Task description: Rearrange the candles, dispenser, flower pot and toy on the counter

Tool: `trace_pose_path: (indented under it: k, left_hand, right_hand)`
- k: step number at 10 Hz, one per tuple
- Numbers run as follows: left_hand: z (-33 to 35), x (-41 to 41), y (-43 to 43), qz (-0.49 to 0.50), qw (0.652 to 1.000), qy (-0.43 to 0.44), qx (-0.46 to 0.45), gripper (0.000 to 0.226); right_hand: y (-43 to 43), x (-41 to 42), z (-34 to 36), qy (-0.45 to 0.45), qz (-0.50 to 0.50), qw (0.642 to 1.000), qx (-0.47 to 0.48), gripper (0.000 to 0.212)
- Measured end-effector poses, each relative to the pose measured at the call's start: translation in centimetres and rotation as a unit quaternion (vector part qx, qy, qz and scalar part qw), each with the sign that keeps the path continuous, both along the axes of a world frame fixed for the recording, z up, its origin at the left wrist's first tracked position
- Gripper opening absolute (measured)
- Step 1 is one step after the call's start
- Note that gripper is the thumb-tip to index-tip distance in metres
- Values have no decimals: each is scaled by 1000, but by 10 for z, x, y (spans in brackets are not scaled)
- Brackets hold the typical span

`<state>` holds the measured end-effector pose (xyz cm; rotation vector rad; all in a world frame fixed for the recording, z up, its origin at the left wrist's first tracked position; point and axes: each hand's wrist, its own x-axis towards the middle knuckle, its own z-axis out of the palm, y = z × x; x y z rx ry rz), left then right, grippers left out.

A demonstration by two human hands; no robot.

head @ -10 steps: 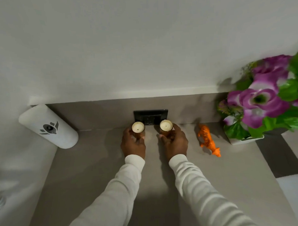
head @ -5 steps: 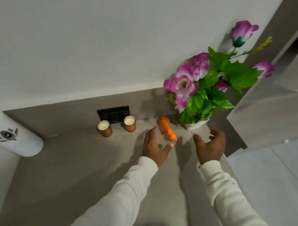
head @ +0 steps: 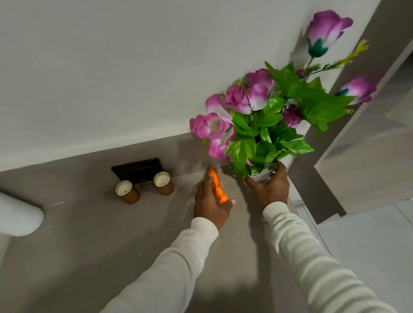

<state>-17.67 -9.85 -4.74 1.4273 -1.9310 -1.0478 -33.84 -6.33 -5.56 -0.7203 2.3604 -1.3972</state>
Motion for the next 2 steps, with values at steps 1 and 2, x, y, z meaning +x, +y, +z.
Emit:
trace_pose_path:
  k: [1, 2]
  left_hand:
    - [3, 2, 0, 1, 1000, 10, -18, 96]
    - [17, 10, -2, 34, 999, 22, -16, 84]
  right_hand:
    - [1, 0, 8, -16, 16, 1000, -12, 103]
    - [25, 13, 19, -35, -9, 999, -39, 117]
